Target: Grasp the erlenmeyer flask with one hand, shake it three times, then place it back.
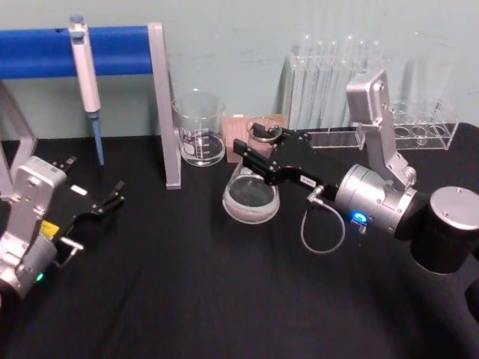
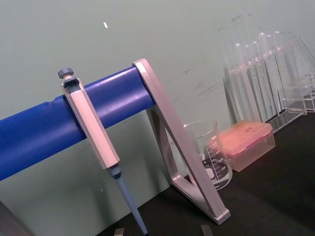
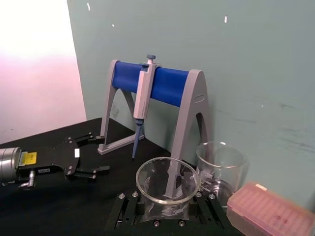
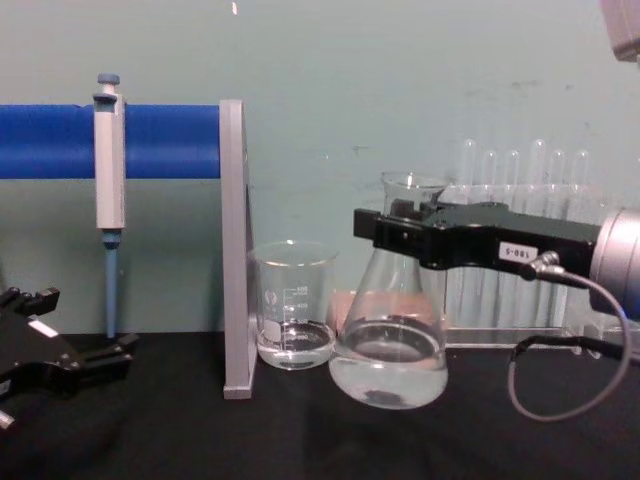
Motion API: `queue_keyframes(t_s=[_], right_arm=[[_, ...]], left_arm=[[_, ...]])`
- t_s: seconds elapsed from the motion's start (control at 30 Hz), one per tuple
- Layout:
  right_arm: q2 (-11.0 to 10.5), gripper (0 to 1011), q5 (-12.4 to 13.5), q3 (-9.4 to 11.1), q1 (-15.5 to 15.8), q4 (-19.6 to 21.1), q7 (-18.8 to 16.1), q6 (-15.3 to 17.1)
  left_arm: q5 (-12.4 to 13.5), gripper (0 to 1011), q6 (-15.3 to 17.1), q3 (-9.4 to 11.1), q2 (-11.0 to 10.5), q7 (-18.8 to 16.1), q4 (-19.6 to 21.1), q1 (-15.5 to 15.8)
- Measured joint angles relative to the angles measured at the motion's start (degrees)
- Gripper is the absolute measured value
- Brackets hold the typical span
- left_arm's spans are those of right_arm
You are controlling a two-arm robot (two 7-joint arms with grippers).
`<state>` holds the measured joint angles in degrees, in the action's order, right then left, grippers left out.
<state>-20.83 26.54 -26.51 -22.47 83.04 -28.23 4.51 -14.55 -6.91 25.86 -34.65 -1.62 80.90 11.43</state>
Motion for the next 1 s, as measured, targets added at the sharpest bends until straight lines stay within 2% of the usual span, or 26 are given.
queue_keyframes(t_s=[0.37, 1.0], right_arm=[[0.2, 453, -0.1, -1.2, -0.5, -2.5, -0.7, -1.6], [1.3, 453, -2.0, -2.6, -0.9, -7.0, -1.1, -3.0]], left_arm=[[0.0, 1001, 0.0, 0.0, 0.0, 0.0, 0.0, 0.0], [0.0, 1001, 0.0, 0.0, 0.0, 0.0, 0.0, 0.0]])
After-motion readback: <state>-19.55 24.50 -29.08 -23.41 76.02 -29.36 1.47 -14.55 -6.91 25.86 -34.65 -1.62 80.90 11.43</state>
